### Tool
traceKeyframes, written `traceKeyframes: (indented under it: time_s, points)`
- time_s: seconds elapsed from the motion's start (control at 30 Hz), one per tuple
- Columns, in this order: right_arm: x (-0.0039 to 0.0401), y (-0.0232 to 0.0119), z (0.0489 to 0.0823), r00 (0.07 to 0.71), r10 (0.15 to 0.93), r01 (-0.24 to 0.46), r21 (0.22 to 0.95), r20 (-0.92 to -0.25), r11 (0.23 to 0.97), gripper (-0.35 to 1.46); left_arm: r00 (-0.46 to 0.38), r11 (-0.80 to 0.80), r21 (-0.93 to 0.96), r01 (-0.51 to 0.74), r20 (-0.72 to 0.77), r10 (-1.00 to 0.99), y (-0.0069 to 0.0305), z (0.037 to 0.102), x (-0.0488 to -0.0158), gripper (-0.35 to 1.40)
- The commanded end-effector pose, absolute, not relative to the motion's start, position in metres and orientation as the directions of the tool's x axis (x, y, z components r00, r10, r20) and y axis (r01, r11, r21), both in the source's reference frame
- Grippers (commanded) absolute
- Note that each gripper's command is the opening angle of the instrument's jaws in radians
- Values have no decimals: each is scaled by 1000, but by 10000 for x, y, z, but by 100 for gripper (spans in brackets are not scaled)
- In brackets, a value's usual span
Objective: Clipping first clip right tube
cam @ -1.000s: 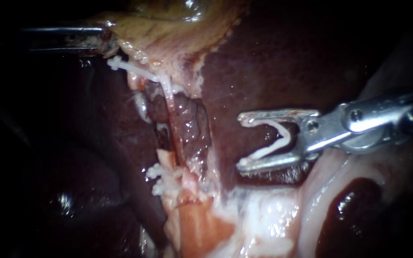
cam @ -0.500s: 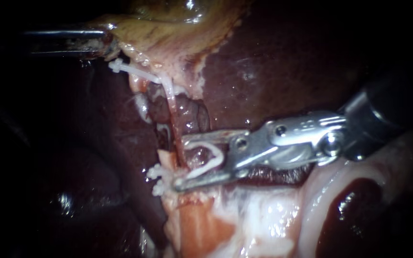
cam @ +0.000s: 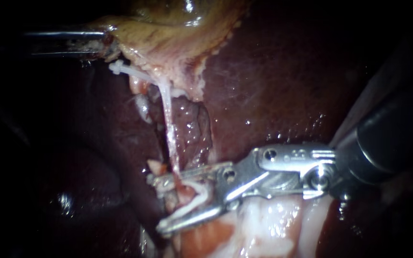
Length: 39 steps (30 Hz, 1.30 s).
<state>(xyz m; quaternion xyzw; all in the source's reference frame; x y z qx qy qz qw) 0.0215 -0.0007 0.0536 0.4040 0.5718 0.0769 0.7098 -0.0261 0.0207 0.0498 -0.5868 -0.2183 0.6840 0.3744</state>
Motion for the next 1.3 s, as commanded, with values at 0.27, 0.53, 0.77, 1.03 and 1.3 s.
traceKeyframes:
  time_s: [0.27,0.53,0.77,1.03,1.3]
  points:
    - [211,-6,538,354,572,387,673,-740,631,38,-31,-624,-738,-256,-639,768,207,498,-261,-35]
    - [207,-1,539,358,574,394,677,-736,622,16,-31,-624,-738,-256,-639,768,207,498,-262,-35]
    - [204,2,540,363,581,395,685,-728,612,-12,-31,-625,-738,-256,-639,768,207,499,-262,-35]
    - [201,3,541,397,628,365,743,-669,561,-35,-31,-625,-738,-256,-639,768,207,499,-262,-35]
    - [199,9,542,406,646,355,763,-646,540,-35,-31,-625,-737,-257,-640,768,207,500,-263,-35]
